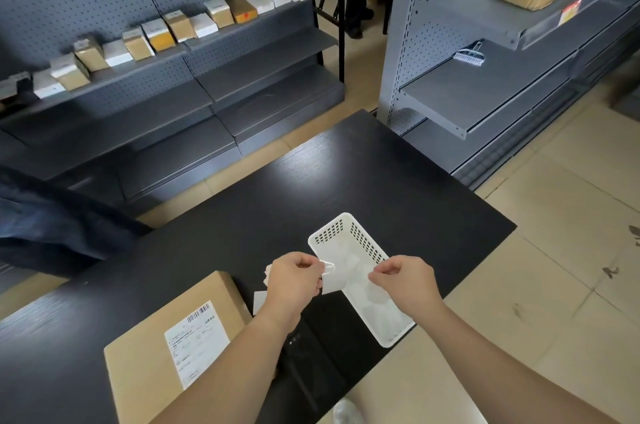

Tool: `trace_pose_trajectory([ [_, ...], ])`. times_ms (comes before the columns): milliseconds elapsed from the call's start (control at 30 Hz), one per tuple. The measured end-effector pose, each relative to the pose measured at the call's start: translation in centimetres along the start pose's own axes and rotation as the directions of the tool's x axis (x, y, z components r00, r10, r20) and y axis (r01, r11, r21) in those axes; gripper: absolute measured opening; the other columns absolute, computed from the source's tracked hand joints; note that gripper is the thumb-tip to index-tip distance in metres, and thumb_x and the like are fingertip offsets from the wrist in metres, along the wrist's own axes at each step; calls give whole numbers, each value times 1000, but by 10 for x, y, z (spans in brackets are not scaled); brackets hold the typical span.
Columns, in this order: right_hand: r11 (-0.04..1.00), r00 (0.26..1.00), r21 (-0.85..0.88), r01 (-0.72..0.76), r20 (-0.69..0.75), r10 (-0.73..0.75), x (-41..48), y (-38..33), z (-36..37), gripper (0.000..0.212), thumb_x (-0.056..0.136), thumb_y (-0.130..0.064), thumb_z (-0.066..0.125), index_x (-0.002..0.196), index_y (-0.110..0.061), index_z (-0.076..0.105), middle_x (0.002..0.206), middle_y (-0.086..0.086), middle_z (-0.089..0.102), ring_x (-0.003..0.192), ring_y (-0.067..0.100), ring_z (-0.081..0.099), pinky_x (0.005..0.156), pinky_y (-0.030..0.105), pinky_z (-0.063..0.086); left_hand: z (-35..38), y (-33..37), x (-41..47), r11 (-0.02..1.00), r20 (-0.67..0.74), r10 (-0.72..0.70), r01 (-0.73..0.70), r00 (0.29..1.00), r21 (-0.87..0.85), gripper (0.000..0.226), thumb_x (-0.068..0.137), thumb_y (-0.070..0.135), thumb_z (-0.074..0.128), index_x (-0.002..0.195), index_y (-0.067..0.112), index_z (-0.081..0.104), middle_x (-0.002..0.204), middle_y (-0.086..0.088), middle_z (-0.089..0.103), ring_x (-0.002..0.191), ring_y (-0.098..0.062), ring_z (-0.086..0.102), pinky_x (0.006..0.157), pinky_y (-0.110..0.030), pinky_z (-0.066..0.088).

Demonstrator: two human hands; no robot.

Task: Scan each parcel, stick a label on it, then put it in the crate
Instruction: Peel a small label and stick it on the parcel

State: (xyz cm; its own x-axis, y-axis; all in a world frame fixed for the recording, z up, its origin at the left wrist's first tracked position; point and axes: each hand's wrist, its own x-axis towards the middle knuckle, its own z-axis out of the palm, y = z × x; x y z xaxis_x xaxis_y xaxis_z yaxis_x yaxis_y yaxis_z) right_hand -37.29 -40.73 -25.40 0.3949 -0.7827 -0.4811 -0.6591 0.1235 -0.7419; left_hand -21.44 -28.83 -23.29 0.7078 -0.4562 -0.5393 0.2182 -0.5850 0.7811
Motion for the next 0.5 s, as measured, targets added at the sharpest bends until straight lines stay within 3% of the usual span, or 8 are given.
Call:
trace_pose_trajectory([
  [167, 1000, 999, -2, 6, 35, -6, 6, 14, 5, 9, 89, -24, 77, 86, -32, 76, 102, -10, 75, 95, 8, 69, 76, 21, 52, 13, -8, 3, 999, -4, -48, 48, 999, -13, 9, 92, 9, 66, 88, 11, 73, 85, -11, 72, 72, -18, 66, 71, -33, 62],
  [300, 999, 997, -41, 35, 72, -32, 5, 16, 6, 13, 91, -22, 75, 100, -32, 74, 105, -13, 72, 96, 1, 66, 78, 14, 48, 17, -9, 3, 995, -25, -91, 89, 996, -47, 6, 93, 10, 67, 91, 11, 72, 88, -9, 70, 76, -20, 67, 76, -37, 64],
  [500, 924, 939, -175, 340, 117, -324, -15, 4, 17, 32, 85, -22, 80, 103, -40, 61, 102, -21, 57, 97, 3, 58, 82, 14, 48, 3, 1, -1, 962, -8, -171, 165, 985, -219, 6, 93, 7, 66, 95, 5, 71, 87, -12, 68, 77, -22, 66, 71, -33, 61],
])
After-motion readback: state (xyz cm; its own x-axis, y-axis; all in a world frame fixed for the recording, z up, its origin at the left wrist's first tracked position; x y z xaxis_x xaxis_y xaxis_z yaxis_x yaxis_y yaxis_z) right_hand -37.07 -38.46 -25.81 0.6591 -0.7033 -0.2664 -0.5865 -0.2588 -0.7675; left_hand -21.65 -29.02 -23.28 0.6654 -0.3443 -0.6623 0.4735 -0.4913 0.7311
